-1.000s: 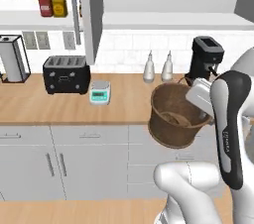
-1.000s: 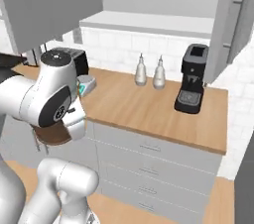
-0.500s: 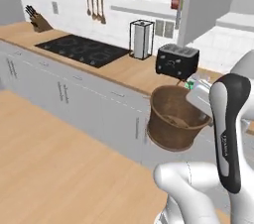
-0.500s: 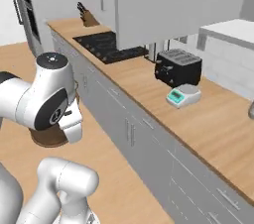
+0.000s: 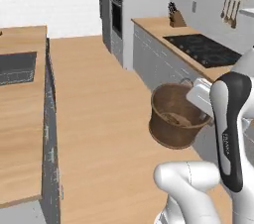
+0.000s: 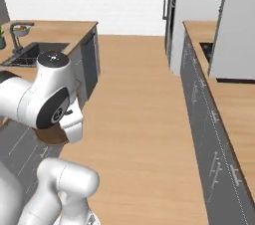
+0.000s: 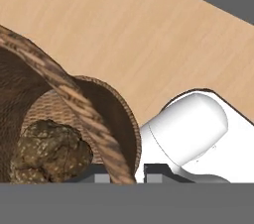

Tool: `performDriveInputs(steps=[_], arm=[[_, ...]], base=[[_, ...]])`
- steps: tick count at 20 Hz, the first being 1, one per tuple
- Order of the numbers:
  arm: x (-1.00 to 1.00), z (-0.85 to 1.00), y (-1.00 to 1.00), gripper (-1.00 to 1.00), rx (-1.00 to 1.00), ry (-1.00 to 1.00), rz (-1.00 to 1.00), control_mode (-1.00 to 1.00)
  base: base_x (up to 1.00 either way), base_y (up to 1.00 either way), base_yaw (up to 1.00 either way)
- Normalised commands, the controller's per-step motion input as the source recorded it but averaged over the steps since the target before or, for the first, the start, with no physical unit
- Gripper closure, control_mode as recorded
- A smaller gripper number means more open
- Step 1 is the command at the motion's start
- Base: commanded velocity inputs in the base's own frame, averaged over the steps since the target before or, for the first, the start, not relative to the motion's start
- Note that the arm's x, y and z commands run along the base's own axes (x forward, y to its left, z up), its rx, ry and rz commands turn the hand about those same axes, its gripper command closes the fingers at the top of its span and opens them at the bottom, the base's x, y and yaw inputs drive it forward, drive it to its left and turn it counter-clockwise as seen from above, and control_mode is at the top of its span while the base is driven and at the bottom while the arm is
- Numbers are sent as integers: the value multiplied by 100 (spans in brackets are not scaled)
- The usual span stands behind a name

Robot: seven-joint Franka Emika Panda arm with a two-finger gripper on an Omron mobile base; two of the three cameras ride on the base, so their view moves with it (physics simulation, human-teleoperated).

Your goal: Open the cabinet, pick up the bread from the cabinet and place it in the basket. Then move the basket to the dining counter.

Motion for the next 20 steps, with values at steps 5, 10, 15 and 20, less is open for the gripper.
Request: performDriveInputs(steps=[5, 10, 15, 20], arm=[[0, 0, 0, 100, 0, 0, 0, 100], [0, 0, 0, 100, 0, 0, 0, 100], [0, 0, 0, 100, 0, 0, 0, 100], [0, 0, 0, 100, 0, 0, 0, 100]], base=[[79, -3, 78], [85, -7, 66], [-13, 97, 31], [-84, 100, 5]])
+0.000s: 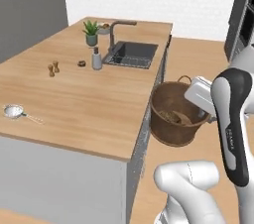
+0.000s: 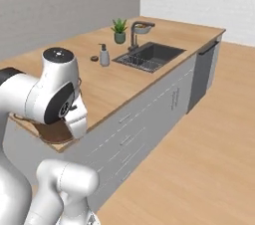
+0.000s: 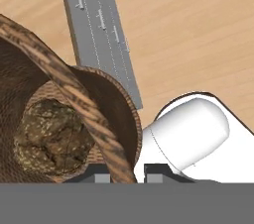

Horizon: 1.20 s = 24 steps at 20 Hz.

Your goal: Open the cabinet, pick up the bread from the cabinet and place it in the basket. Then move the basket to the dining counter.

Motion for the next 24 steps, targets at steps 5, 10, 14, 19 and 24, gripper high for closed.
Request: performDriveInputs(steps=[5, 10, 14, 19, 24], arm=[[0, 0, 0, 100, 0, 0, 0, 100], [0, 0, 0, 100, 0, 0, 0, 100], [0, 0, 0, 100, 0, 0, 0, 100], [0, 0, 0, 100, 0, 0, 0, 100], [0, 0, 0, 100, 0, 0, 0, 100]], base=[[-44, 100, 0], [11, 100, -1], [64, 100, -11], [66, 100, -19], [57, 100, -28]])
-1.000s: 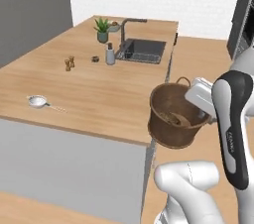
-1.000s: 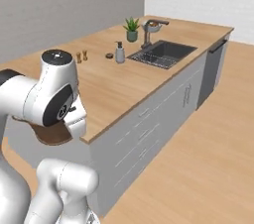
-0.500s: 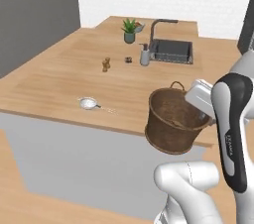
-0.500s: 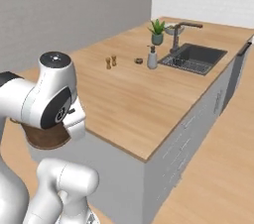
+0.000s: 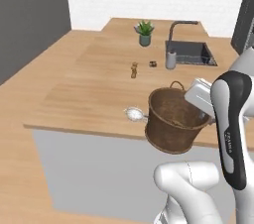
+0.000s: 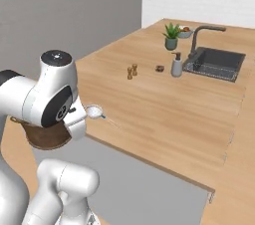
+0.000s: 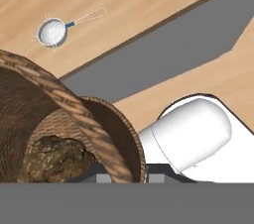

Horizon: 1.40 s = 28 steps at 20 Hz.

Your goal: Open the cabinet, pick up the bread from the cabinet and place it in the basket. Then move the basket to the dining counter.

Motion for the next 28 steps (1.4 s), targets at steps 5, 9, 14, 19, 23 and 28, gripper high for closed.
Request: performDriveInputs(steps=[5, 9, 14, 19, 23, 28], arm=[[0, 0, 0, 100, 0, 0, 0, 100], [0, 0, 0, 100, 0, 0, 0, 100], [0, 0, 0, 100, 0, 0, 0, 100], [0, 0, 0, 100, 0, 0, 0, 100], [0, 0, 0, 100, 0, 0, 0, 100], [79, 0, -7, 100, -1, 0, -11, -100]], base=[[60, 100, -34], [71, 100, -33], [79, 100, -27], [37, 88, -25], [28, 22, -17], [0, 0, 0]])
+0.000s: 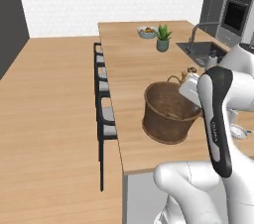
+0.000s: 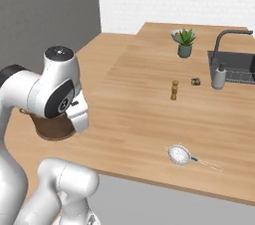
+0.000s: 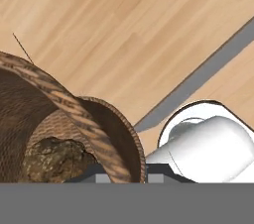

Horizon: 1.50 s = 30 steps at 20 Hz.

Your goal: Open the cabinet, pick up the bread from the cabinet and place it in the basket. Then move the basket to the dining counter.

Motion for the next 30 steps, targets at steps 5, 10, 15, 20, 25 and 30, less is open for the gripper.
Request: performDriveInputs(steps=[5, 10, 15, 20, 25, 30], arm=[[100, 0, -29, 100, -2, 0, -11, -100], [100, -17, -36, 100, 0, 4, -11, -100], [100, -43, -37, 100, 0, 1, -7, -100], [94, -65, -1, 100, 0, 0, -4, -100], [76, -55, 0, 100, 0, 0, -4, -100], [36, -33, -20, 100, 0, 3, -3, -100]], base=[[0, 0, 0], [0, 0, 0], [0, 0, 0], [0, 0, 0], [0, 0, 0], [0, 0, 0]])
